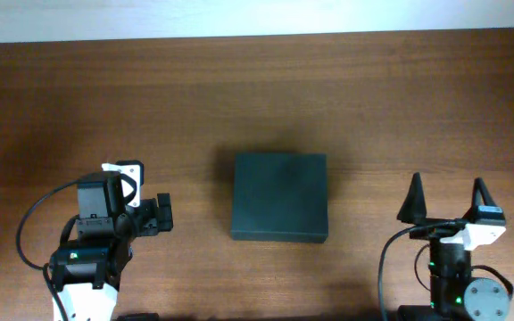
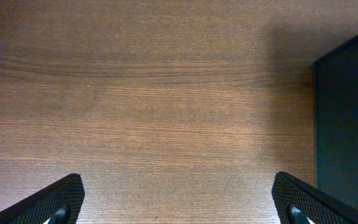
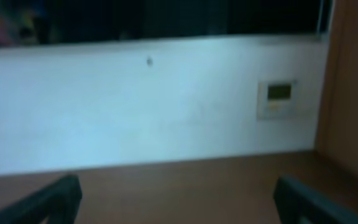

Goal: Pack container

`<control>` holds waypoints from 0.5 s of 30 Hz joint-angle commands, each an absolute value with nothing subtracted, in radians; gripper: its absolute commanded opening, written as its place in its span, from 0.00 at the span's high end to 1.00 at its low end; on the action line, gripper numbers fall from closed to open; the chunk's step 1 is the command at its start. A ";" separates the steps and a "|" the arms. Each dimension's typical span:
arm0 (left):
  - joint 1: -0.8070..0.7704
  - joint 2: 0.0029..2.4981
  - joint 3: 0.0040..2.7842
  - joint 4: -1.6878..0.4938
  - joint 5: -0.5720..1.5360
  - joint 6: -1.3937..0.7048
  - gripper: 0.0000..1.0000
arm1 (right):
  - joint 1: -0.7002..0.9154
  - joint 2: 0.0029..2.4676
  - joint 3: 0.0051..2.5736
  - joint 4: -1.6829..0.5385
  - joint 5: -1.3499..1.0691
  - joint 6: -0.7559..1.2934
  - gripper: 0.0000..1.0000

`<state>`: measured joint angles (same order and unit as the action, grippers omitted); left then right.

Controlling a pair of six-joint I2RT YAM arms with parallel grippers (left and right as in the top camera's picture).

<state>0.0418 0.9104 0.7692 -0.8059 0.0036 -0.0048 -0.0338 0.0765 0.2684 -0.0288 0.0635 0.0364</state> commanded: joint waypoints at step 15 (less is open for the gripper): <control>0.047 0.904 0.766 -0.804 0.001 -0.008 0.01 | 0.037 0.003 0.006 -0.081 0.040 -0.071 0.01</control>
